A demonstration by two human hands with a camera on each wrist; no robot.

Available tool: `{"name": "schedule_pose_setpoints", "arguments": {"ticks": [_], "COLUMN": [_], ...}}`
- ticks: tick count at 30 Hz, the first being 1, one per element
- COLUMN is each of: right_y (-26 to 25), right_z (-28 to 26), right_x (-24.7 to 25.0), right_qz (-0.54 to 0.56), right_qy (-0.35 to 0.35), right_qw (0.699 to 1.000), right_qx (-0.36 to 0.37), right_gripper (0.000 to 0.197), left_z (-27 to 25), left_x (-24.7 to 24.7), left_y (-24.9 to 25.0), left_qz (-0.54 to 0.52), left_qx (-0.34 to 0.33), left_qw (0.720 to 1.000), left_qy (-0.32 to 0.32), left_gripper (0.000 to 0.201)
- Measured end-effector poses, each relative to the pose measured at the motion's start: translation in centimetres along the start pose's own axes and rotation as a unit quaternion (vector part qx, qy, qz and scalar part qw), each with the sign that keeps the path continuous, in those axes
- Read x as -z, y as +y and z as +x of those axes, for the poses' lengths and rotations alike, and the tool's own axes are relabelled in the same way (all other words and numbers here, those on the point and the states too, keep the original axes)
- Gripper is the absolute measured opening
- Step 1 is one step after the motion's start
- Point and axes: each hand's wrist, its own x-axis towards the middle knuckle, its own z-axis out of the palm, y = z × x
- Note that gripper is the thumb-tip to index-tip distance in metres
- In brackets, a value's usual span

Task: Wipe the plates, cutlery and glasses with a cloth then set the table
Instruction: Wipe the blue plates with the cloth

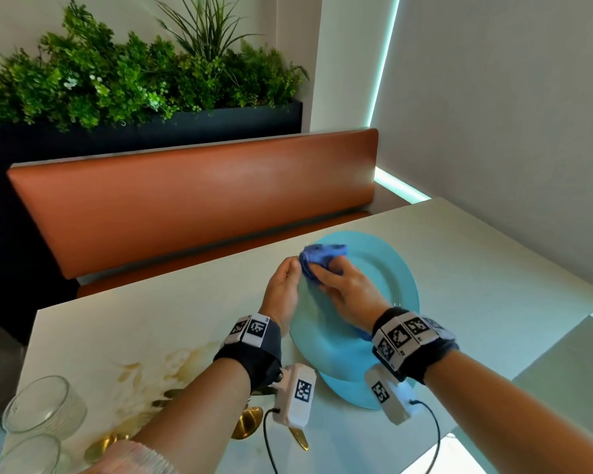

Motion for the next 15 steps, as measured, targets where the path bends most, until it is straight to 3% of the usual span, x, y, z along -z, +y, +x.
{"name": "schedule_pose_setpoints", "arguments": {"ticks": [2,4,6,11,15], "right_y": [1.1,2.2,2.1,-0.7,-0.2], "right_z": [0.6,1.0,1.3,-0.2,-3.1], "right_x": [1.2,1.9,1.5,-1.0,-1.7], "right_qz": [0.009,0.017,0.026,0.053,0.054], "right_qy": [0.013,0.100,0.101,-0.009,-0.135], "right_qw": [0.999,0.985,0.976,0.996,0.989], "right_qx": [-0.039,-0.138,-0.190,-0.072,0.030], "right_gripper": [0.034,0.038,0.043,0.039,0.028], "left_z": [-0.1,0.0,0.4,1.5,1.6], "left_x": [0.2,0.0,-0.4,-0.4,0.4], "left_y": [0.0,0.4,0.7,1.0,1.0], "left_qz": [-0.009,0.001,0.012,-0.038,-0.074], "left_qx": [-0.005,-0.015,-0.026,0.000,0.007], "left_qw": [1.000,1.000,1.000,0.999,0.997], "left_qy": [0.000,-0.004,-0.011,0.007,0.005], "left_gripper": [0.030,0.030,0.030,0.032,0.030]}}
